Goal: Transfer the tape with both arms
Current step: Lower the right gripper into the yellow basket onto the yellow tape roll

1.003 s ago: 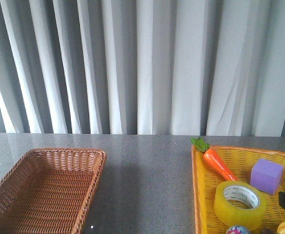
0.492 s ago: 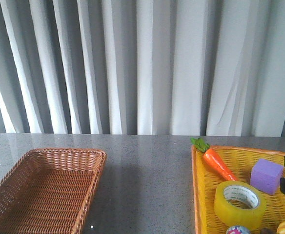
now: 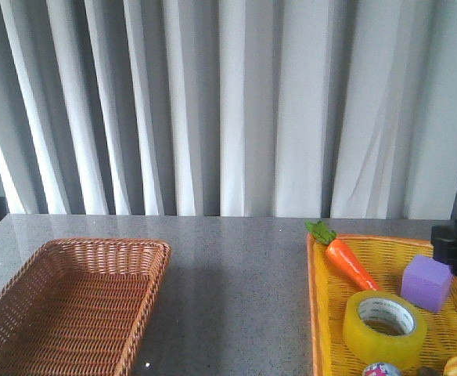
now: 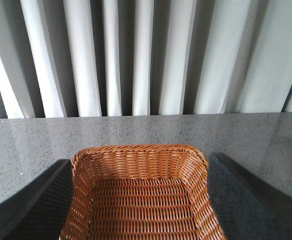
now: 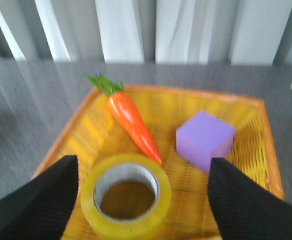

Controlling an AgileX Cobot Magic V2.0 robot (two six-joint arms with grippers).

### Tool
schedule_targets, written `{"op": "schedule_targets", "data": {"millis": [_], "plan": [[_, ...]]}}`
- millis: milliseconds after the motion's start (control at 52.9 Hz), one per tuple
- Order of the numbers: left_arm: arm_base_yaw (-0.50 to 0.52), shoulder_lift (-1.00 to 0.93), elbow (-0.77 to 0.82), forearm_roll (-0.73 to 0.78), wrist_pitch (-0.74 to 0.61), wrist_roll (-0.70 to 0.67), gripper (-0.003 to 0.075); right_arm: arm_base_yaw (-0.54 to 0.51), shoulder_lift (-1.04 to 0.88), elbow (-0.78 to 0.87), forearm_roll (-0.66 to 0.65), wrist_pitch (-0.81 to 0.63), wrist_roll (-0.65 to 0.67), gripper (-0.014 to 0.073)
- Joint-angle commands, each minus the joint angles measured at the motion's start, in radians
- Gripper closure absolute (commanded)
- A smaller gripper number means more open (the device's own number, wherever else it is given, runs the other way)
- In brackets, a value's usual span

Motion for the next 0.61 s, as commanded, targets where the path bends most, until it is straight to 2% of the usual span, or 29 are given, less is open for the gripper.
{"op": "schedule_targets", "data": {"millis": [0,76,208,340,586], "plan": [[-0.004,-0.01,-0.037,-0.012,-0.014,-0.002,0.0176,-0.019,0.109,-0.171,-0.002,0.192,0.004,0.0062],[-0.004,-0.003,-0.037,-0.012,0.039,-0.002,0.0176,-0.019,0.222,-0.302,-0.029,0.352,0.004,0.0062],[-0.004,0.0,-0.037,-0.015,0.138,-0.003,0.0176,-0.019,0.353,-0.481,-0.018,0.499,0.005,0.0062],[-0.004,-0.002,-0.037,-0.014,0.191,-0.003,0.0184,-0.019,0.432,-0.542,-0.027,0.515,0.007,0.0062],[-0.004,-0.002,-0.037,-0.015,0.185,-0.003,0.0187,-0.019,0.556,-0.543,-0.022,0.532,0.008,0.0069]]}}
